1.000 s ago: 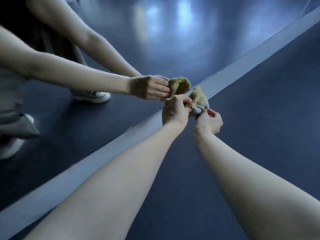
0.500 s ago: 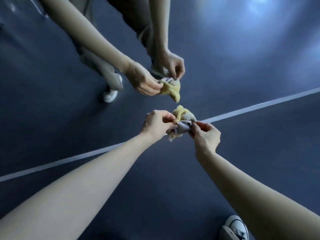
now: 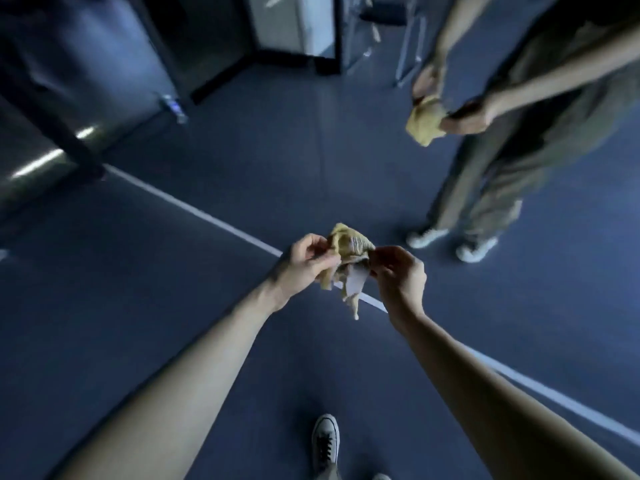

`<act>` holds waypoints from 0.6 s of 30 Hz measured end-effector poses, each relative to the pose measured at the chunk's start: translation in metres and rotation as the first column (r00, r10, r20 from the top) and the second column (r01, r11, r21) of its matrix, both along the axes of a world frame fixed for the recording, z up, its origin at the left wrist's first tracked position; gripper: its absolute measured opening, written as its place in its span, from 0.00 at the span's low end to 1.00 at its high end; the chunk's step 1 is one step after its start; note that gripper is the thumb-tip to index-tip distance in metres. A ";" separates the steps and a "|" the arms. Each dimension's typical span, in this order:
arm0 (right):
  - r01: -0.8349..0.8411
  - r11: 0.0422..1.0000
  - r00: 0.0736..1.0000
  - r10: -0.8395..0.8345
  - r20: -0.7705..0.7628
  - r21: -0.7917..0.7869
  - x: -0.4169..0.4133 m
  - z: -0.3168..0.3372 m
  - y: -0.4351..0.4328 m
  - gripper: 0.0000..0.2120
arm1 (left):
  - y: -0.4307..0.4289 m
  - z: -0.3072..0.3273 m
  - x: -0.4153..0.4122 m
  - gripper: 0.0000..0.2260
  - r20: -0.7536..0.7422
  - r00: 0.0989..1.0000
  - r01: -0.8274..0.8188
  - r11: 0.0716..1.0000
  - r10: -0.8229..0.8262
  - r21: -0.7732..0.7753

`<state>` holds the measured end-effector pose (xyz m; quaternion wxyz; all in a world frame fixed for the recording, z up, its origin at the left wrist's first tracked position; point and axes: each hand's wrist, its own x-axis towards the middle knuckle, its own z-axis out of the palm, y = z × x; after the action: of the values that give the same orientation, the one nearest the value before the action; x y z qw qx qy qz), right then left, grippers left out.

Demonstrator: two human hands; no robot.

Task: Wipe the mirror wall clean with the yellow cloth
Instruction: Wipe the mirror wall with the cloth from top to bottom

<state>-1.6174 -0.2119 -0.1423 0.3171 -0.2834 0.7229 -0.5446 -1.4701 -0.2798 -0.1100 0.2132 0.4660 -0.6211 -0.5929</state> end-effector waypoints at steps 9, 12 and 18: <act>-0.802 0.581 0.596 0.767 -0.239 -0.138 0.294 0.105 -0.019 0.14 | 0.089 0.101 0.321 0.09 -0.049 0.717 -0.695 0.718 0.696 0.033; -0.938 0.334 0.347 0.909 -0.229 -0.098 0.403 0.108 -0.006 0.15 | 0.139 0.108 0.428 0.11 -0.048 0.601 -0.799 0.599 0.797 -0.051; -0.994 -0.034 -0.019 0.990 -0.142 -0.102 0.623 0.100 0.023 0.14 | 0.215 0.104 0.613 0.06 0.117 0.437 -0.871 0.452 0.892 -0.192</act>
<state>-0.9942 -0.1889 -0.0421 0.5751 -0.7474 0.2570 -0.2111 -0.8568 -0.0651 -0.0064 0.4504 0.7668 -0.3348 -0.3114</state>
